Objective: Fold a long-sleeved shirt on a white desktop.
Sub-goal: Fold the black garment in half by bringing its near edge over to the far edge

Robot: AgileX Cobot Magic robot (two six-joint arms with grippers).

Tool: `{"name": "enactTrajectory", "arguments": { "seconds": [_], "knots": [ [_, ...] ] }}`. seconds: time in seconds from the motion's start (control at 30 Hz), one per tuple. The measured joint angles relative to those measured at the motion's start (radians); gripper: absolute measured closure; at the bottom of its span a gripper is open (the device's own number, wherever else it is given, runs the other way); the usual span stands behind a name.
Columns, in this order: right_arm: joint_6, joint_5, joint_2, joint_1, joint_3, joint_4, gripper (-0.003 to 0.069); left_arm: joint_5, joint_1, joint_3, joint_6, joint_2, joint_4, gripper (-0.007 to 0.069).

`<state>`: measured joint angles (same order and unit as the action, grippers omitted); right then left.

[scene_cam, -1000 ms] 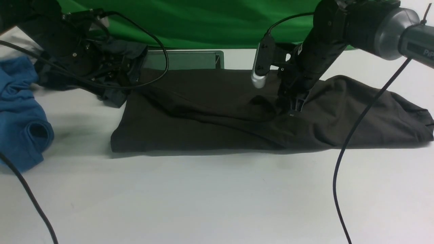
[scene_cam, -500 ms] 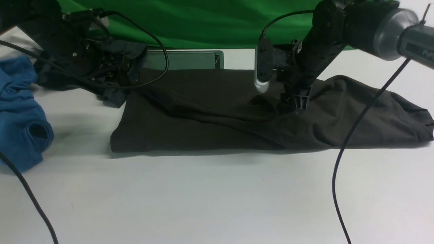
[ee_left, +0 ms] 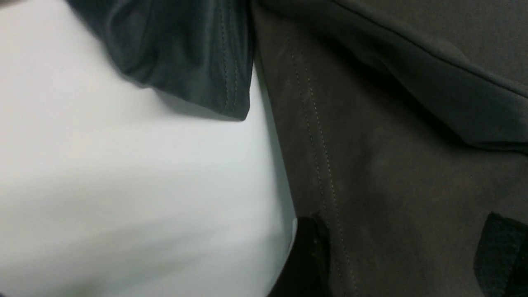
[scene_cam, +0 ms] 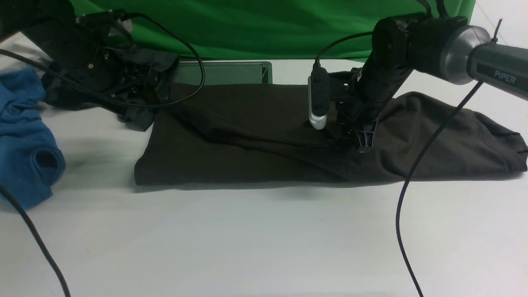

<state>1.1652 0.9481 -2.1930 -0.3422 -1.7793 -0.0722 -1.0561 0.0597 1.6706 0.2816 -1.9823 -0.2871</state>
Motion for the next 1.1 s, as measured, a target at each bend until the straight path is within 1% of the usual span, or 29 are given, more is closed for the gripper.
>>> {"name": "enactTrajectory", "arguments": {
  "seconds": [0.17, 0.2, 0.3, 0.33, 0.43, 0.5, 0.53, 0.57, 0.6, 0.63, 0.67, 0.77, 0.83, 1.03, 1.1],
  "knots": [
    [-0.002, -0.053, 0.000, 0.000, 0.045, -0.001, 0.0215, 0.002, 0.000, 0.000, 0.001, 0.000, -0.001, 0.0106],
    [-0.008, -0.098, 0.000, 0.000, 0.076, -0.002, 0.0215, 0.004, 0.000, 0.000, 0.001, 0.000, -0.001, 0.0106],
    [-0.030, -0.147, 0.000, 0.000, 0.102, -0.004, 0.0216, 0.005, 0.000, 0.000, 0.001, 0.000, -0.001, 0.0106],
    [-0.053, -0.189, 0.002, 0.000, 0.111, -0.006, 0.0219, 0.005, 0.000, 0.000, 0.001, 0.000, -0.001, 0.0106],
    [-0.070, -0.233, 0.002, 0.000, 0.117, -0.006, 0.0244, 0.005, 0.000, 0.000, 0.001, 0.000, -0.001, 0.0106],
    [-0.076, -0.253, 0.002, 0.000, 0.119, -0.006, 0.0313, 0.005, 0.000, 0.000, 0.001, 0.000, -0.001, 0.0106],
    [-0.081, -0.258, 0.002, 0.000, 0.119, -0.006, 0.0375, 0.005, 0.000, 0.000, 0.001, 0.000, -0.001, 0.0106],
    [-0.081, -0.258, 0.002, 0.000, 0.119, -0.006, 0.0375, 0.005, 0.000, 0.000, 0.001, 0.000, -0.001, 0.0106],
    [-0.088, -0.262, 0.004, 0.000, 0.119, -0.006, 0.0426, 0.005, 0.000, 0.000, 0.001, 0.000, -0.003, 0.0106],
    [-0.100, -0.264, 0.011, 0.000, 0.119, -0.006, 0.0526, 0.006, 0.000, 0.000, 0.001, 0.000, -0.008, 0.0106],
    [-0.103, -0.268, 0.015, 0.000, 0.119, -0.006, 0.0572, 0.007, 0.000, 0.000, 0.001, 0.000, -0.016, 0.0106],
    [-0.108, -0.274, 0.021, 0.001, 0.115, -0.008, 0.0608, 0.008, 0.000, 0.000, 0.001, 0.000, -0.028, 0.0106],
    [-0.118, -0.273, 0.021, 0.003, 0.105, -0.016, 0.0609, 0.008, 0.000, 0.000, 0.001, 0.000, -0.029, 0.0106],
    [-0.151, -0.283, 0.018, 0.061, -0.006, -0.143, 0.0610, 0.009, 0.000, 0.000, 0.001, 0.000, -0.029, 0.0106],
    [-0.165, -0.292, 0.014, 0.072, -0.026, -0.152, 0.0610, 0.010, 0.000, 0.000, 0.001, 0.000, -0.029, 0.0106]
  ]
}}
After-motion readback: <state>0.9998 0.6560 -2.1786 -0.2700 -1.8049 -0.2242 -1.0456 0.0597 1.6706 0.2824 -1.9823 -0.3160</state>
